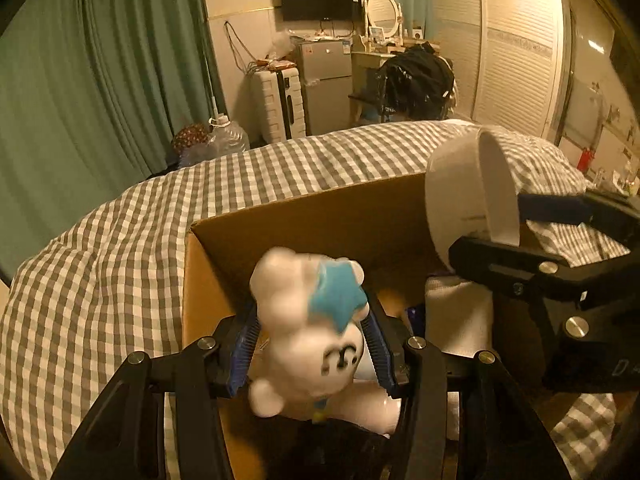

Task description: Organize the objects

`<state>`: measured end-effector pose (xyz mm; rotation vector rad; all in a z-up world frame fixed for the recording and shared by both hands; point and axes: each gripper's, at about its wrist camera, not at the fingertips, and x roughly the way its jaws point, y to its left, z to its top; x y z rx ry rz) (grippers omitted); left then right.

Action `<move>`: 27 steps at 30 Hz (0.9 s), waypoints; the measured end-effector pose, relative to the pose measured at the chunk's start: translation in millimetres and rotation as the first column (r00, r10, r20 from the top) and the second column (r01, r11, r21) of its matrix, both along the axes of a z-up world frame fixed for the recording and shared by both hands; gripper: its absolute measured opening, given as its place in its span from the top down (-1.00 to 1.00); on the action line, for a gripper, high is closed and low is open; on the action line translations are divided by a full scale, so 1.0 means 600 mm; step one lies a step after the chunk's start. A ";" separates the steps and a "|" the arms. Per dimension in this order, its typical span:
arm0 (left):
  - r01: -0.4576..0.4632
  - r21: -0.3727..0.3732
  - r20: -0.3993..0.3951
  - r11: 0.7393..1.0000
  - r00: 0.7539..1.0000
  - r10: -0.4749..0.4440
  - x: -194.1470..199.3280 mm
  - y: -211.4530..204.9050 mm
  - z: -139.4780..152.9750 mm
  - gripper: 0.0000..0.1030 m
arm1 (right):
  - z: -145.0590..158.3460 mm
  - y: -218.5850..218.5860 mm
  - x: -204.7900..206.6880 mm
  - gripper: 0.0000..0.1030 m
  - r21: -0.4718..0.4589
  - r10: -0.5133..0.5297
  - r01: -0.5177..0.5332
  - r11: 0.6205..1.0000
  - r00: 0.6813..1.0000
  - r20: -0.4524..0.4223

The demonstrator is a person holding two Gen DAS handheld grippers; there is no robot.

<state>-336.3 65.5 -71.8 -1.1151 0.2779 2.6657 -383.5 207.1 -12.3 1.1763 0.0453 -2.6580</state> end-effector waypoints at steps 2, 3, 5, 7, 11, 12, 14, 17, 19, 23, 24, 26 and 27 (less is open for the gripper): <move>-0.006 0.021 0.016 1.000 1.000 0.005 -0.005 -0.001 0.002 -0.15 | -0.003 0.004 0.002 -0.60 -0.028 0.003 -0.003 1.000 1.000 0.011; -0.008 0.035 0.019 0.999 1.000 0.008 -0.006 -0.002 0.004 -0.26 | -0.004 0.004 0.000 -0.61 -0.033 0.006 -0.005 0.999 1.000 0.018; -0.020 0.051 0.005 0.999 1.000 0.020 -0.003 -0.008 0.012 -0.62 | -0.003 0.002 0.007 -0.71 -0.042 0.013 -0.012 0.999 1.000 0.020; -0.020 0.061 -0.009 0.998 1.000 0.021 0.002 -0.010 0.022 -0.63 | 0.004 0.007 0.016 -0.73 -0.054 -0.004 0.004 0.999 1.000 -0.008; -0.016 0.043 -0.041 0.999 0.999 0.018 0.012 -0.008 0.048 -0.63 | 0.029 0.022 0.026 -0.74 -0.074 -0.043 0.040 0.996 0.998 -0.046; -0.022 0.033 -0.056 0.999 0.998 0.024 0.017 -0.005 0.058 -0.63 | 0.042 0.023 0.029 -0.74 -0.079 -0.058 0.053 0.995 0.997 -0.054; -0.029 0.024 -0.087 0.999 0.996 0.031 0.034 -0.003 0.081 -0.63 | 0.061 0.028 0.036 -0.74 -0.081 -0.081 0.075 0.994 0.994 -0.073; -0.031 0.038 -0.131 0.999 0.991 0.036 0.065 -0.009 0.123 -0.74 | 0.101 0.027 0.060 -0.74 -0.066 -0.106 0.099 0.993 0.987 -0.118; -0.036 0.045 -0.166 0.998 0.985 0.043 0.084 -0.014 0.155 -0.79 | 0.135 0.027 0.085 -0.74 -0.061 -0.118 0.109 0.992 0.980 -0.159; -0.045 0.060 -0.237 0.997 0.970 0.058 0.132 -0.023 0.227 -0.80 | 0.215 0.017 0.137 -0.77 -0.051 -0.131 0.122 0.991 0.957 -0.257; -0.047 0.066 -0.256 0.997 0.965 0.062 0.145 -0.026 0.245 -0.80 | 0.238 0.018 0.151 -0.83 -0.052 -0.134 0.125 0.991 0.949 -0.284; -0.052 0.074 -0.303 0.996 0.950 0.072 0.174 -0.033 0.284 -0.94 | 0.275 0.019 0.183 -0.84 -0.063 -0.147 0.133 0.989 0.932 -0.333; -0.056 0.077 -0.326 0.995 0.942 0.078 0.188 -0.036 0.298 -0.95 | 0.294 0.019 0.197 -0.86 -0.069 -0.152 0.136 0.988 0.923 -0.354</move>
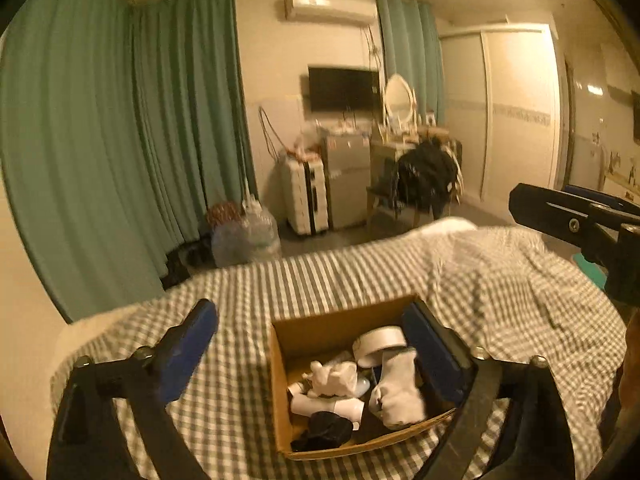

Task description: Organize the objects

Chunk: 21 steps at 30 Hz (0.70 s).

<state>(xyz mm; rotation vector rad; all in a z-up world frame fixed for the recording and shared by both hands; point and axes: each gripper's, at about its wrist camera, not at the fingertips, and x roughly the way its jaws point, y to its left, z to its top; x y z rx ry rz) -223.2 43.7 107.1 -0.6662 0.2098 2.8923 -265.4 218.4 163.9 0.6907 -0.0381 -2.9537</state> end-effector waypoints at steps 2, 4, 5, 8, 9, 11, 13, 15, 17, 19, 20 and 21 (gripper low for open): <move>-0.008 0.000 -0.045 1.000 0.999 0.008 0.027 -0.005 0.027 -0.96 | 0.029 0.003 0.029 -0.88 -0.005 -0.007 0.007 1.000 0.999 -0.039; -0.014 0.000 -0.077 1.000 0.997 0.014 0.059 -0.008 0.050 -0.97 | 0.055 0.006 0.062 -0.91 -0.011 -0.017 0.016 1.000 0.997 -0.080; -0.018 0.001 -0.092 1.000 0.996 0.018 0.073 -0.011 0.061 -0.98 | 0.068 0.008 0.081 -0.93 -0.014 -0.022 0.020 1.000 0.994 -0.103; -0.026 0.010 -0.134 1.000 0.991 0.027 0.115 -0.016 0.088 -1.00 | 0.092 0.013 0.123 -0.96 -0.022 -0.034 0.032 0.999 0.988 -0.151; -0.026 0.014 -0.148 1.000 0.989 0.028 0.128 -0.018 0.095 -1.00 | 0.099 0.016 0.140 -0.96 -0.024 -0.041 0.038 0.999 0.985 -0.168; -0.030 0.021 -0.181 0.999 0.983 0.033 0.155 -0.019 0.106 -1.00 | 0.111 0.023 0.168 -0.97 -0.026 -0.057 0.053 0.998 0.978 -0.198; -0.030 0.029 -0.214 0.999 0.976 0.035 0.182 -0.021 0.112 -1.00 | 0.115 0.031 0.199 -0.97 -0.026 -0.066 0.062 0.998 0.971 -0.228; -0.031 0.040 -0.245 0.999 0.969 0.039 0.210 -0.023 0.107 -1.00 | 0.114 0.034 0.224 -0.98 -0.021 -0.073 0.070 0.997 0.964 -0.255; -0.031 0.050 -0.259 0.998 0.965 0.043 0.230 -0.023 0.100 -1.00 | 0.102 0.036 0.245 -0.98 -0.009 -0.071 0.071 0.997 0.960 -0.269; -0.024 0.049 -0.268 0.999 0.963 0.036 0.244 -0.023 0.088 -1.00 | 0.083 0.037 0.261 -0.98 0.001 -0.072 0.075 0.997 0.961 -0.266; -0.028 0.044 -0.276 0.999 0.960 0.040 0.251 -0.023 0.080 -1.00 | 0.072 0.038 0.270 -0.98 -0.001 -0.073 0.075 0.997 0.961 -0.267; -0.036 0.038 -0.285 0.999 0.958 0.045 0.257 -0.023 0.072 -1.00 | 0.061 0.040 0.277 -0.98 -0.007 -0.074 0.075 0.997 0.961 -0.267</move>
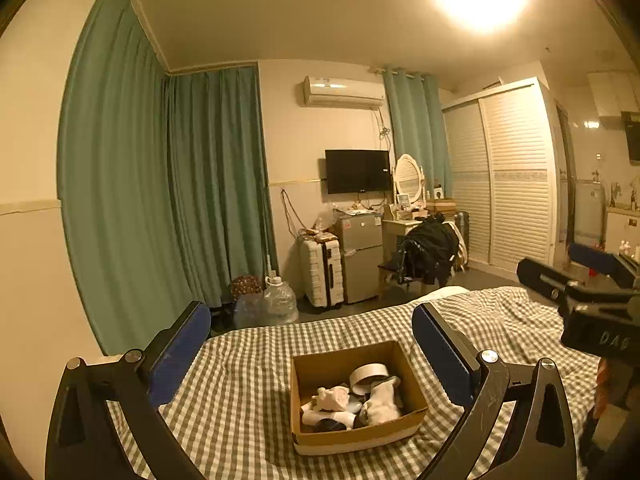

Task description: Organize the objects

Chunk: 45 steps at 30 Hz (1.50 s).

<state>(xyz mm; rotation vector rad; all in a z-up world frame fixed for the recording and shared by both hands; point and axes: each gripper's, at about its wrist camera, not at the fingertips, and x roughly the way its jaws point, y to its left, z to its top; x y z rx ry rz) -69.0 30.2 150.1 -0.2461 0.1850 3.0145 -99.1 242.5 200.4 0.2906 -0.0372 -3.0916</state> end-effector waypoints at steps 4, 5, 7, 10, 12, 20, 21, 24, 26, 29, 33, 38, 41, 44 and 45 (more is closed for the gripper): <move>-0.032 -0.006 -0.014 0.999 0.999 0.032 0.012 -0.003 -0.044 -1.00 | -0.053 0.000 0.009 -0.99 -0.019 0.002 -0.002 1.000 1.000 0.008; -0.037 0.001 -0.006 0.999 0.999 0.037 0.011 -0.005 -0.057 -1.00 | -0.072 -0.003 0.010 -0.99 -0.017 0.001 -0.001 1.000 1.000 0.009; -0.039 0.019 0.023 0.999 0.999 0.039 0.013 -0.011 -0.084 -1.00 | -0.098 -0.008 0.005 -0.99 -0.009 0.000 0.000 1.000 1.000 0.016; -0.055 0.036 0.066 0.998 0.996 0.052 0.005 -0.020 -0.137 -1.00 | -0.151 -0.022 0.002 -0.99 0.014 -0.004 0.003 1.000 1.000 0.029; -0.081 0.041 0.091 0.996 0.993 0.077 -0.001 -0.026 -0.177 -1.00 | -0.192 -0.030 0.006 -0.99 0.034 -0.016 0.015 0.999 0.999 0.037; -0.123 0.052 0.168 0.991 0.979 0.113 -0.004 -0.049 -0.289 -1.00 | -0.310 -0.054 0.010 -0.99 0.089 -0.056 0.048 0.995 0.994 0.090; -0.126 0.043 0.177 0.991 0.977 0.117 -0.003 -0.050 -0.297 -1.00 | -0.313 -0.055 0.011 -0.99 0.096 -0.060 0.051 0.994 0.994 0.090; -0.138 0.007 0.194 0.990 0.972 0.134 0.001 -0.049 -0.309 -1.00 | -0.314 -0.054 0.016 -0.99 0.093 -0.062 0.054 0.994 0.994 0.086; -0.137 0.013 0.190 0.991 0.973 0.132 0.006 -0.054 -0.307 -1.00 | -0.316 -0.049 0.015 -0.99 0.079 -0.065 0.057 0.995 0.993 0.098; -0.134 0.028 0.171 0.991 0.977 0.127 0.015 -0.059 -0.303 -1.00 | -0.317 -0.041 0.013 -0.99 0.055 -0.072 0.066 0.996 0.990 0.119; -0.140 0.036 0.166 0.990 0.977 0.132 0.012 -0.062 -0.300 -1.00 | -0.317 -0.043 0.019 -0.99 0.052 -0.080 0.075 0.996 0.991 0.110; -0.143 0.041 0.170 0.989 0.976 0.134 0.011 -0.065 -0.300 -1.00 | -0.313 -0.051 0.024 -0.99 0.072 -0.081 0.075 0.995 0.993 0.092; -0.143 0.038 0.173 0.989 0.976 0.135 0.010 -0.066 -0.301 -1.00 | -0.313 -0.054 0.024 -0.99 0.081 -0.082 0.075 0.994 0.993 0.087; -0.143 0.031 0.172 0.989 0.976 0.136 0.012 -0.063 -0.301 -1.00 | -0.314 -0.056 0.024 -0.99 0.086 -0.081 0.074 0.994 0.993 0.085; -0.142 0.030 0.171 0.989 0.976 0.135 0.012 -0.062 -0.301 -1.00 | -0.313 -0.056 0.024 -0.99 0.087 -0.081 0.074 0.993 0.993 0.085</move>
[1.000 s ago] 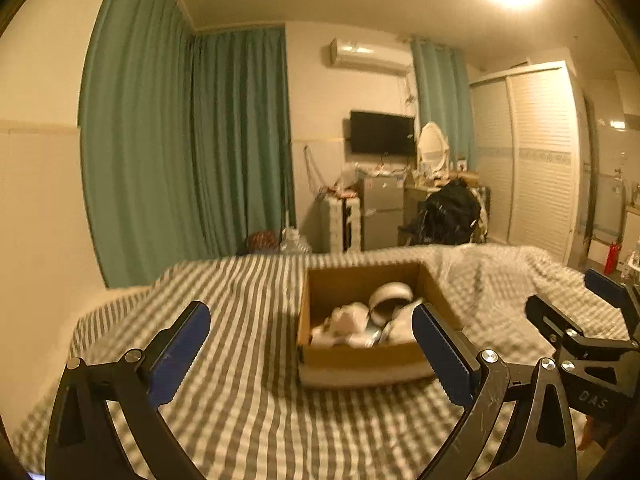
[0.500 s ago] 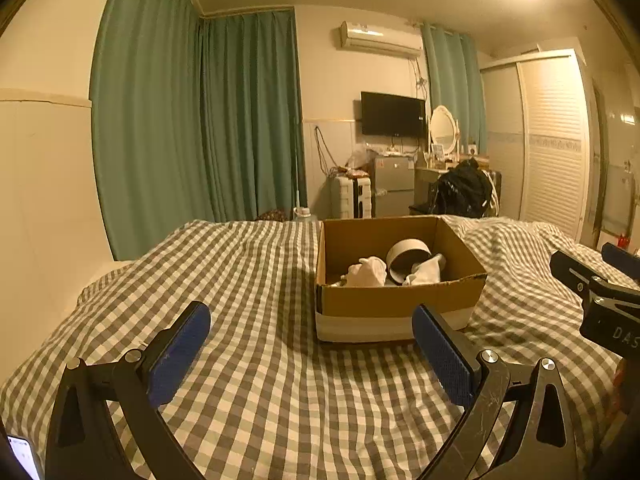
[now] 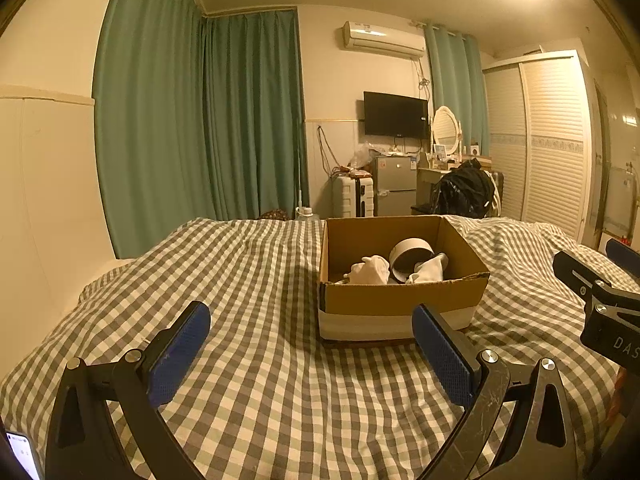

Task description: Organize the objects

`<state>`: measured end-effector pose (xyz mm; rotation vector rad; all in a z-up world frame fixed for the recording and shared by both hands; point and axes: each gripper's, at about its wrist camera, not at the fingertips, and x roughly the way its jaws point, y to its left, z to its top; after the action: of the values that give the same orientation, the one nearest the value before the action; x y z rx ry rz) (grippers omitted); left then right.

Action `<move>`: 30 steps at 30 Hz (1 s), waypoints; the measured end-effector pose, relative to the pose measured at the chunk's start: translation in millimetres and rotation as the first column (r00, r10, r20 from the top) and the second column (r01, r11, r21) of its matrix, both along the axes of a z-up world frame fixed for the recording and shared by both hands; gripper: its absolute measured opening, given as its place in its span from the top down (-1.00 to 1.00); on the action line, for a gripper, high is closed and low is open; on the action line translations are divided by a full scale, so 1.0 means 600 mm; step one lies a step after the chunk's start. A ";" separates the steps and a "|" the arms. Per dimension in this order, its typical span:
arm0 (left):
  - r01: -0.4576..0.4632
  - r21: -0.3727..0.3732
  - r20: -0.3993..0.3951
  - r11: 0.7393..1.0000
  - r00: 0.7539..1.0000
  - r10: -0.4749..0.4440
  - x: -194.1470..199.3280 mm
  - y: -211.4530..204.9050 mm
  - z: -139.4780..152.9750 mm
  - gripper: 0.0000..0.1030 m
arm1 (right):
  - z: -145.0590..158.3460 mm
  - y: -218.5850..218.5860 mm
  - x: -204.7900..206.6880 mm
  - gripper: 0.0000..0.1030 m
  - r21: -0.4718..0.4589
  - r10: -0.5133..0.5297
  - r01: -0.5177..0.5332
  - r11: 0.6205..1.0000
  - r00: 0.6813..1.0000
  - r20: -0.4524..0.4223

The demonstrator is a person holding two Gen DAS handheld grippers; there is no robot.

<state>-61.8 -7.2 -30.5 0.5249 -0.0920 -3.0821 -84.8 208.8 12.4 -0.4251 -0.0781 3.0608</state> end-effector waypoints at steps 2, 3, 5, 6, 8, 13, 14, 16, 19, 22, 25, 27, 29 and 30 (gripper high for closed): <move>0.000 -0.002 0.000 1.000 1.000 0.000 0.000 0.001 0.000 -1.00 | 0.000 0.000 0.000 -0.99 0.001 0.000 0.000 1.000 1.000 -0.002; -0.001 -0.002 0.001 1.000 1.000 0.001 0.000 0.002 0.001 -1.00 | 0.001 0.000 0.001 -0.99 0.001 0.001 -0.001 1.000 1.000 -0.002; -0.002 0.000 0.000 1.000 1.000 0.002 0.000 0.001 0.001 -1.00 | 0.000 0.000 0.001 -0.99 0.002 0.001 0.000 1.000 1.000 -0.001; -0.002 0.002 0.001 1.000 1.000 0.002 0.000 0.001 0.001 -1.00 | 0.000 0.000 0.002 -0.99 0.002 0.000 0.000 1.000 1.000 -0.002; -0.004 0.005 0.003 1.000 1.000 0.004 -0.001 0.002 0.001 -1.00 | 0.000 0.000 0.002 -0.99 0.003 0.002 -0.002 1.000 1.000 -0.002; -0.007 0.006 0.005 1.000 1.000 0.007 -0.001 0.002 0.000 -1.00 | -0.003 -0.002 0.002 -0.99 0.010 0.004 -0.004 1.000 1.000 0.003; -0.007 0.006 0.004 1.000 1.000 0.007 -0.001 0.002 0.000 -1.00 | -0.003 -0.002 0.002 -0.99 0.012 0.004 -0.004 1.000 1.000 0.003; -0.007 0.005 0.005 1.000 1.000 0.007 -0.001 0.003 0.000 -1.00 | -0.003 -0.003 0.001 -0.99 0.015 0.005 -0.005 1.000 1.000 0.005; -0.005 0.006 0.004 1.000 1.000 0.005 0.000 0.003 0.000 -1.00 | -0.005 -0.005 0.000 -0.99 0.018 0.006 -0.006 1.000 1.000 0.008; -0.006 0.005 0.006 1.000 1.000 0.006 -0.001 0.003 -0.001 -1.00 | -0.005 -0.005 -0.001 -0.99 0.020 0.006 -0.006 1.000 1.000 0.011; -0.004 0.008 0.009 1.000 1.000 0.004 -0.001 0.003 -0.001 -1.00 | -0.005 -0.006 -0.002 -0.99 0.023 0.006 -0.006 1.000 1.000 0.012; -0.005 0.011 0.013 1.000 1.000 0.004 -0.002 0.002 -0.002 -1.00 | -0.005 -0.007 -0.002 -0.99 0.027 0.007 -0.007 1.000 1.000 0.013; -0.007 0.012 0.016 1.000 1.000 0.007 -0.003 0.001 -0.002 -1.00 | -0.005 -0.009 -0.003 -0.99 0.031 0.007 -0.007 1.000 1.000 0.014; -0.008 0.013 0.018 1.000 1.000 0.008 -0.004 0.000 -0.002 -1.00 | -0.006 -0.009 -0.003 -0.99 0.033 0.007 -0.007 0.999 1.000 0.014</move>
<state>-63.9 -6.9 -31.8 0.5519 -0.0694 -3.0727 -86.5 203.2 9.0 -0.4458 -0.1305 3.0588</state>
